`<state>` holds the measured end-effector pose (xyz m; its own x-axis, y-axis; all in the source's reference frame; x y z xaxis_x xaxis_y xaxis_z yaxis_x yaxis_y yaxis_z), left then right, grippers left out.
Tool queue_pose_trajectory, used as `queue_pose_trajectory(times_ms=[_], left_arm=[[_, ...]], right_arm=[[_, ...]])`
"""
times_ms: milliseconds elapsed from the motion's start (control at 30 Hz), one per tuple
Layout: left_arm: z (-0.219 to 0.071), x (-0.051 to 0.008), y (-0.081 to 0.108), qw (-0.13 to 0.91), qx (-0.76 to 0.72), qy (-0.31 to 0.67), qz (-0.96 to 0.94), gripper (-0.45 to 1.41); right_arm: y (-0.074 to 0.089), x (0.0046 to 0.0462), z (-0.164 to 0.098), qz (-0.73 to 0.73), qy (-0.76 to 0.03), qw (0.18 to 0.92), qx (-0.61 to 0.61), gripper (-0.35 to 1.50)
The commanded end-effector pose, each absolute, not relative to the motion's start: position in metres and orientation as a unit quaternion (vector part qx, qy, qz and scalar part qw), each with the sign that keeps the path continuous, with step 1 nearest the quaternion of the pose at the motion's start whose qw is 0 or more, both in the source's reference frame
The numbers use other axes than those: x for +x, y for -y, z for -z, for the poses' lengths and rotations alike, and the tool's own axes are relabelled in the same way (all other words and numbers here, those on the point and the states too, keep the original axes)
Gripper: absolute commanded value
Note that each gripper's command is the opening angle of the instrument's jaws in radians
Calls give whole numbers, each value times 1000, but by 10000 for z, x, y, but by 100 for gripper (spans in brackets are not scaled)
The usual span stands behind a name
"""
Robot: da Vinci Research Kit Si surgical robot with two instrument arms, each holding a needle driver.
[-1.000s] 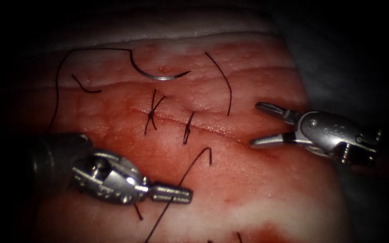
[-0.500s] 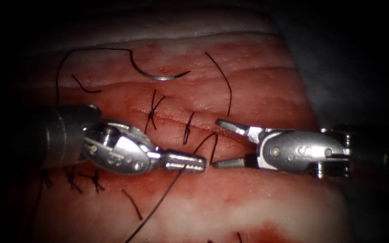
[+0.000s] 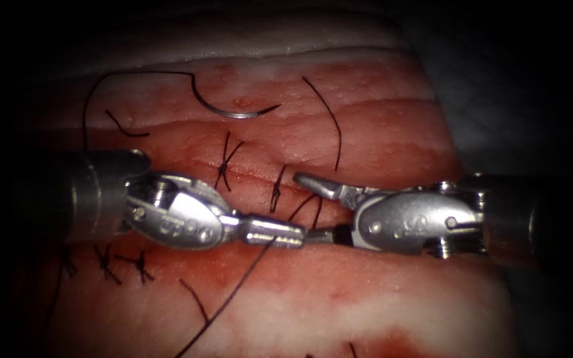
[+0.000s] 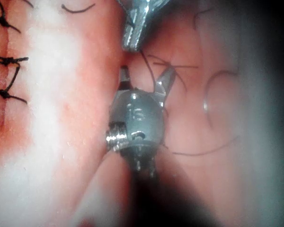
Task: Wound Closure
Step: Grap the suture with the right needle driver so the left driver can re-grasp a longer length of suture.
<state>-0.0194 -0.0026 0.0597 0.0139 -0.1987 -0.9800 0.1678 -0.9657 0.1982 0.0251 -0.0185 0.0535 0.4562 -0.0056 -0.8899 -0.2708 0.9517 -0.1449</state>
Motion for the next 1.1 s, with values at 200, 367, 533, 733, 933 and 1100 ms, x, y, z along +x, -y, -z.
queue_pose_trajectory(times_ms=[200,367,533,733,933,1100], left_arm=[[-603,-203,22,131,702,11,700,-45],[-606,-210,20,115,712,6,693,81],[-607,-212,21,-30,761,5,648,126],[-607,-204,25,-20,750,-2,661,98],[-606,-188,37,43,728,-4,684,44],[-608,-173,49,89,721,13,687,19]], right_arm=[[185,259,-540,-97,-509,845,-132,-35],[180,249,-544,-169,-501,843,-99,-35],[165,229,-561,-228,-499,833,-74,-35],[156,212,-578,-270,-495,824,-58,-35],[147,200,-593,-309,-493,813,-36,-35],[144,192,-607,-329,-492,806,-27,-35]])
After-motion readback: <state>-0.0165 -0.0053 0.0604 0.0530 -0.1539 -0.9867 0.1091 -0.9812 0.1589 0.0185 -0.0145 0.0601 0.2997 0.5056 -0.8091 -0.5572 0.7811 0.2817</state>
